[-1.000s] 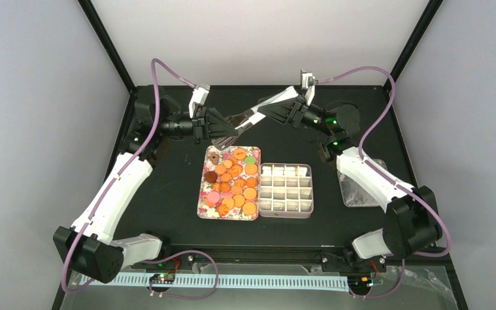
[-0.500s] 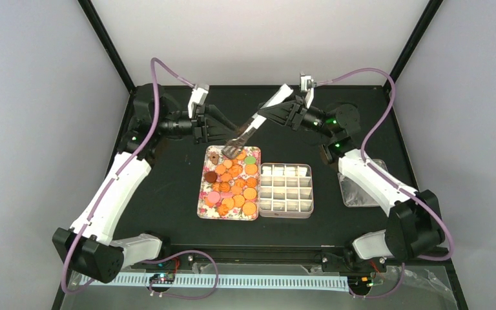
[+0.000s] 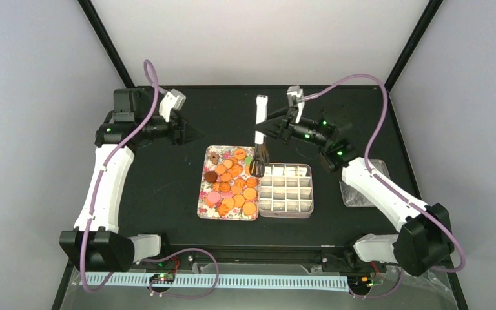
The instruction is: Pack the cookies
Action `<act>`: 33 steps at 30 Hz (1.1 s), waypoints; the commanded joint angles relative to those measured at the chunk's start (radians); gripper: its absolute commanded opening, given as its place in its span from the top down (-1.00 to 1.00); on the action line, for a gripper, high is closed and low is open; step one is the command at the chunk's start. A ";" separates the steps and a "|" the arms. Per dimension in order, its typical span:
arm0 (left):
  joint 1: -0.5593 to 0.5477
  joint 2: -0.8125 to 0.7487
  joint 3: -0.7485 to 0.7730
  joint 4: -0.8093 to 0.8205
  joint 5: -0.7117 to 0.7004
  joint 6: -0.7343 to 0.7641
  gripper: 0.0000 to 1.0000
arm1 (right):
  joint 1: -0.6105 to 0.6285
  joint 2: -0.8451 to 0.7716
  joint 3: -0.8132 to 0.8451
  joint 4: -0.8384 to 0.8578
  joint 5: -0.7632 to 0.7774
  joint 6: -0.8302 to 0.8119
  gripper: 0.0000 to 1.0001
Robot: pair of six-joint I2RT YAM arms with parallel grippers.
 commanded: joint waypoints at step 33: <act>-0.048 0.193 -0.211 0.250 -0.289 -0.087 -0.32 | 0.448 0.554 0.301 -0.168 0.693 -0.552 0.36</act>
